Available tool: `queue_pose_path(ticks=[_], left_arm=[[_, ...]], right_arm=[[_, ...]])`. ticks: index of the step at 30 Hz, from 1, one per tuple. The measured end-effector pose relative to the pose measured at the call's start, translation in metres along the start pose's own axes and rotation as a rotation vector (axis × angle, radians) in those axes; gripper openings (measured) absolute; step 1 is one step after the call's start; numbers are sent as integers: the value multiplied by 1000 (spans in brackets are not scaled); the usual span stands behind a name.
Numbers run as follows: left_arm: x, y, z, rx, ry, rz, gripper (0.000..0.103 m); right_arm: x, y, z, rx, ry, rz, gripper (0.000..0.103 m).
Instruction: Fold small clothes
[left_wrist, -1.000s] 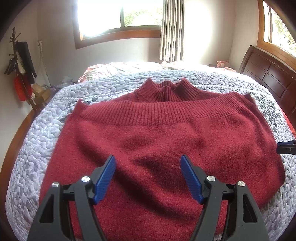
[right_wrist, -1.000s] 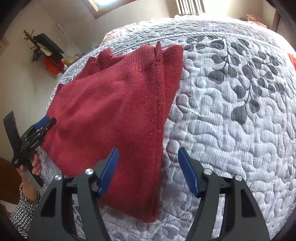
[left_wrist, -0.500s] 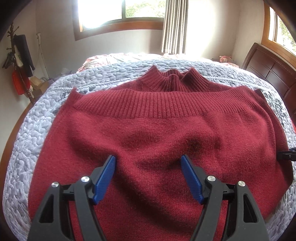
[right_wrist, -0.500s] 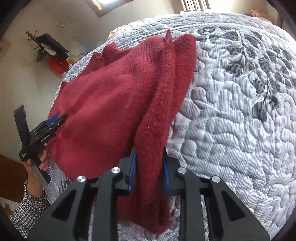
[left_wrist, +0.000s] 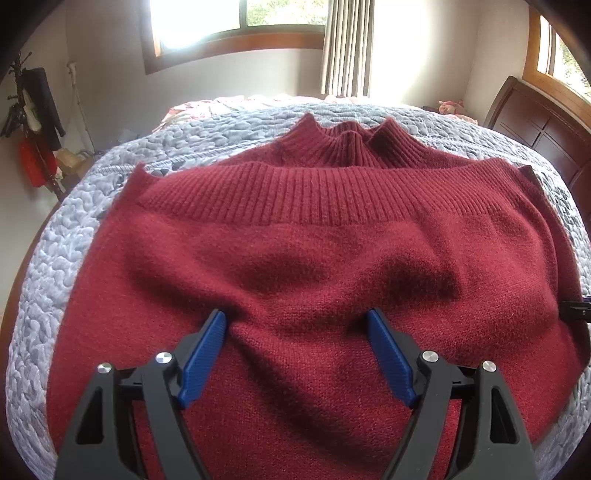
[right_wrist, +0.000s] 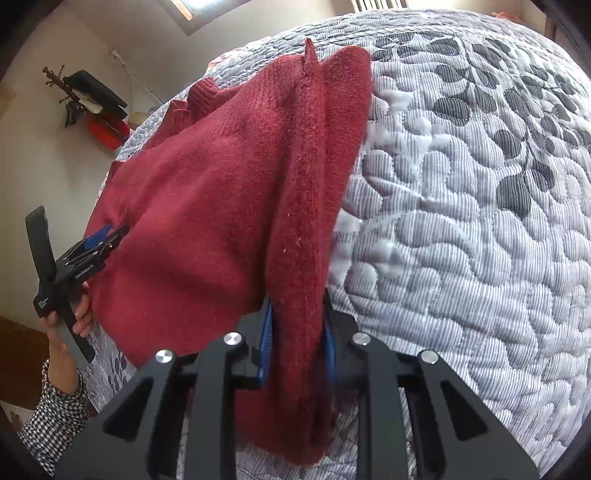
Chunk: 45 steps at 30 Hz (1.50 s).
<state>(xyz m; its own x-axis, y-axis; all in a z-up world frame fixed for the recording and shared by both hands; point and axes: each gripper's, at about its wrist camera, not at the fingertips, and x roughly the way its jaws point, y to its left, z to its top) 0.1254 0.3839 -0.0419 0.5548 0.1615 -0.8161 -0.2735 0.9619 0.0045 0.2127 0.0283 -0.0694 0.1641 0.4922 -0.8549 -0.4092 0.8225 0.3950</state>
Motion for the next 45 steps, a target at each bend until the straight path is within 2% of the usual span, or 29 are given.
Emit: queue_pose_path(ticks=[6, 10, 13, 18, 24, 28, 31, 33, 34, 35, 36, 39, 43, 45], left_arm=[[4, 0, 0, 3, 12, -5, 81], [-8, 7, 8, -5, 47, -34, 78], [-33, 25, 16, -39, 8, -54, 78], [-62, 53, 24, -60, -29, -72, 78], [-68, 76, 21, -93, -31, -62, 78], [-63, 88, 16, -116, -16, -52, 78], [-63, 95, 13, -125, -14, -43, 78], [-61, 97, 13, -133, -4, -52, 78], [-60, 97, 13, -132, 1, -56, 78], [-59, 95, 13, -129, 2, -59, 78], [-58, 94, 13, -128, 2, -61, 78], [-57, 85, 15, -133, 10, -111, 78], [-55, 65, 22, -151, 32, -226, 78], [-51, 53, 26, -154, 52, -281, 78]], right_arm=[[3, -7, -1, 51, 4, 23, 22], [-13, -2, 6, 96, 8, 53, 21], [-36, 25, 17, 65, -7, 57, 20], [-51, 100, 41, -58, -2, 43, 20], [-18, 186, 59, -195, 42, -3, 20], [17, 222, 62, -238, 93, 13, 20], [49, 235, 58, -242, 150, -5, 20], [63, 235, 54, -244, 173, -6, 30], [65, 232, 52, -243, 180, 17, 34], [64, 231, 50, -242, 179, 61, 47], [58, 229, 49, -239, 170, 93, 50], [33, 223, 49, -228, 131, 147, 50], [-4, 205, 44, -172, 132, 314, 51], [-22, 197, 40, -168, 120, 339, 51]])
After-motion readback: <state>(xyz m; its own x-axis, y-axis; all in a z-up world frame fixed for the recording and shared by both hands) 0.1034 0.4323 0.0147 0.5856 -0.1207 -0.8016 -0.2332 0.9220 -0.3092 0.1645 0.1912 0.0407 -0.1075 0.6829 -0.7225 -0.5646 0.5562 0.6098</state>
